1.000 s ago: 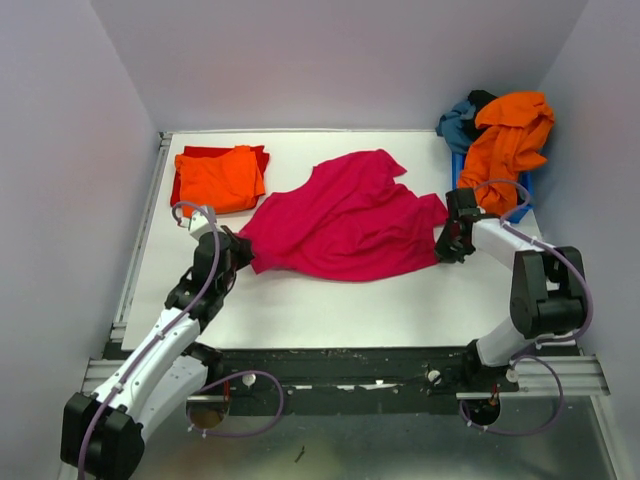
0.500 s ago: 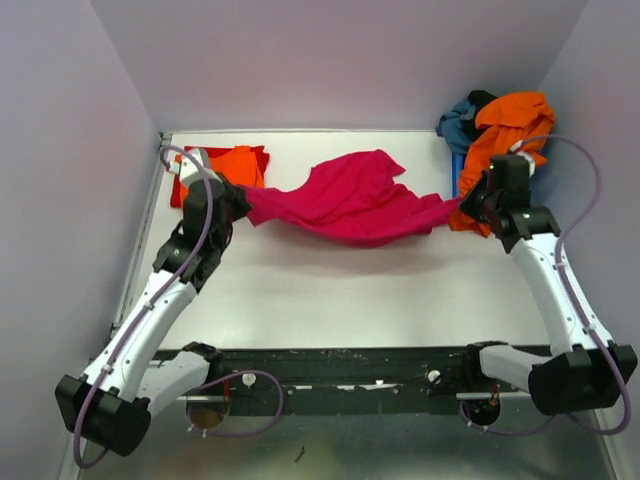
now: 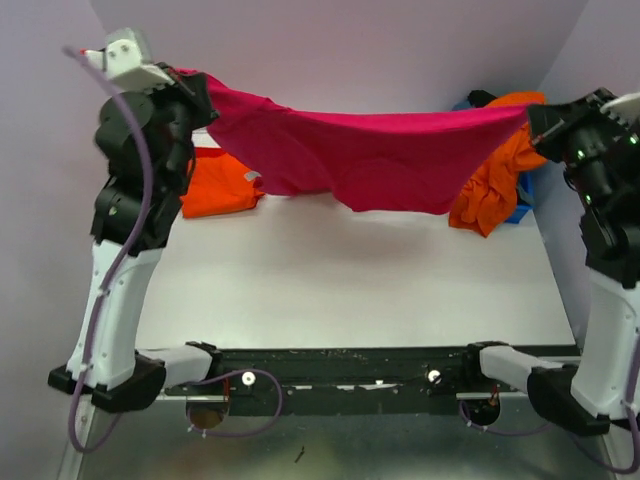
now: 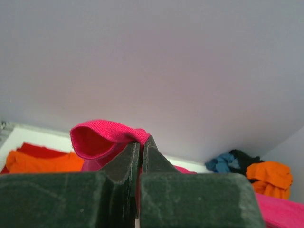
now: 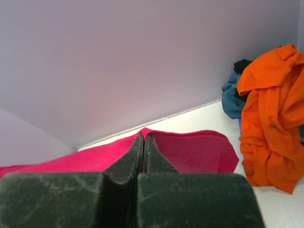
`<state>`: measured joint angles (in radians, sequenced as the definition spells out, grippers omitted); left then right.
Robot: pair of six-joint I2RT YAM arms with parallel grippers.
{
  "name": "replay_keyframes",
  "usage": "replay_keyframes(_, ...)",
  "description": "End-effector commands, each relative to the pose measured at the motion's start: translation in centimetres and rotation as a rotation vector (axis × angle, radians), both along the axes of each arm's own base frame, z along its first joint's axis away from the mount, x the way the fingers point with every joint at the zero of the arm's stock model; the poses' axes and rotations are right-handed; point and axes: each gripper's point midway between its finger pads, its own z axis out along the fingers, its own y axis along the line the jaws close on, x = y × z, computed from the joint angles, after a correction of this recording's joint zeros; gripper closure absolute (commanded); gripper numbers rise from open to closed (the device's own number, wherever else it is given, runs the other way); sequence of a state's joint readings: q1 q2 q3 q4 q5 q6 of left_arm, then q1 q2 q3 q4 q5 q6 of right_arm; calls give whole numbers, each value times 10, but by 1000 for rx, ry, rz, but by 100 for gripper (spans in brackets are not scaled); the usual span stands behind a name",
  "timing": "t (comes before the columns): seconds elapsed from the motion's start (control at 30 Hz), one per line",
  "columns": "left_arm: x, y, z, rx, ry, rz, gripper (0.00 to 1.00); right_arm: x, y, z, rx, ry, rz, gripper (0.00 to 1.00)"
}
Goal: Fold and stack the t-shirts
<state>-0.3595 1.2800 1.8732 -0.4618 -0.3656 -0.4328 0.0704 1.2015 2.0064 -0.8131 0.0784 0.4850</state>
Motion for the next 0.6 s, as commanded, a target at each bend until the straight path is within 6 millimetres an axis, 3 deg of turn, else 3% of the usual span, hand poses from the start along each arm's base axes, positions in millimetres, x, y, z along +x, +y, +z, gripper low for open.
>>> replay_keyframes(0.0, -99, 36, 82, 19, -295, 0, 100, -71, 4, 27, -45, -156, 60, 99)
replay_keyframes(0.1, -139, 49, 113, 14, -412, -1, 100, -115, 1, 50, -45, -303, 55, 99)
replay_keyframes(0.17, -149, 49, 128, 21, -442, -13, 100, -131, -2, 60, -45, -345, 46, 99)
replay_keyframes(0.27, -150, 47, 154, 23, -483, -24, 100, -127, -5, 64, -45, -335, 23, 99)
replay_keyframes(0.37, -118, 32, 167, 41, -476, -39, 100, -100, -8, 55, -34, -252, 1, 99)
replay_keyframes(0.43, -81, 18, 161, 60, -434, -43, 100, -66, -10, 37, -24, -150, -23, 99)
replay_keyframes(0.57, -1, -7, 112, 89, -299, -33, 100, -2, -3, -11, -11, 39, -10, 99)
